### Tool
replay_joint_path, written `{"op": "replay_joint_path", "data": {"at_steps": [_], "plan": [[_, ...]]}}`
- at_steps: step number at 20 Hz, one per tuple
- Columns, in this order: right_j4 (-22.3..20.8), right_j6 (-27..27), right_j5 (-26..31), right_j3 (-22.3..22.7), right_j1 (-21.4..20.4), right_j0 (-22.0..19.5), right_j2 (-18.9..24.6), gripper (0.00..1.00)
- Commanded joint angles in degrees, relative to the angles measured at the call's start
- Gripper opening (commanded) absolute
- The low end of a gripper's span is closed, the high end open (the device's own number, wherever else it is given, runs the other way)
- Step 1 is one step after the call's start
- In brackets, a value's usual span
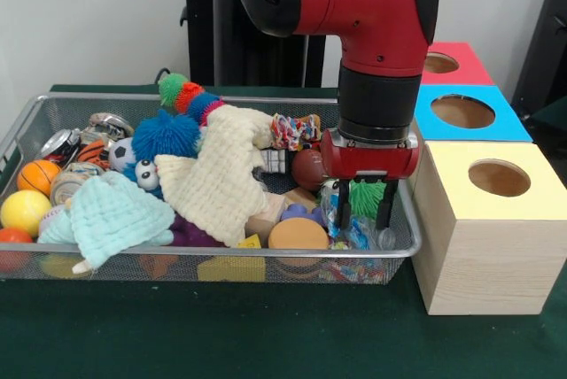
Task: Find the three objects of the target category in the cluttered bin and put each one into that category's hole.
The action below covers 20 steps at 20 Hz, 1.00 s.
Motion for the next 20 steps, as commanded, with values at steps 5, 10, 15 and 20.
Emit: {"op": "replay_joint_path", "data": {"at_steps": [5, 10, 15, 20], "plan": [[3.95, 2.56, 3.60, 6.25, -1.88, -1.70, 2.22, 0.00], [5.59, 1.10, 5.53, 8.50, -5.54, -2.44, 2.49, 0.00], [7.11, 0.35, 6.70, 10.97, -8.63, -2.96, 2.87, 0.00], [8.45, -0.52, 8.13, 11.84, -10.44, -3.21, 2.94, 0.00]]}}
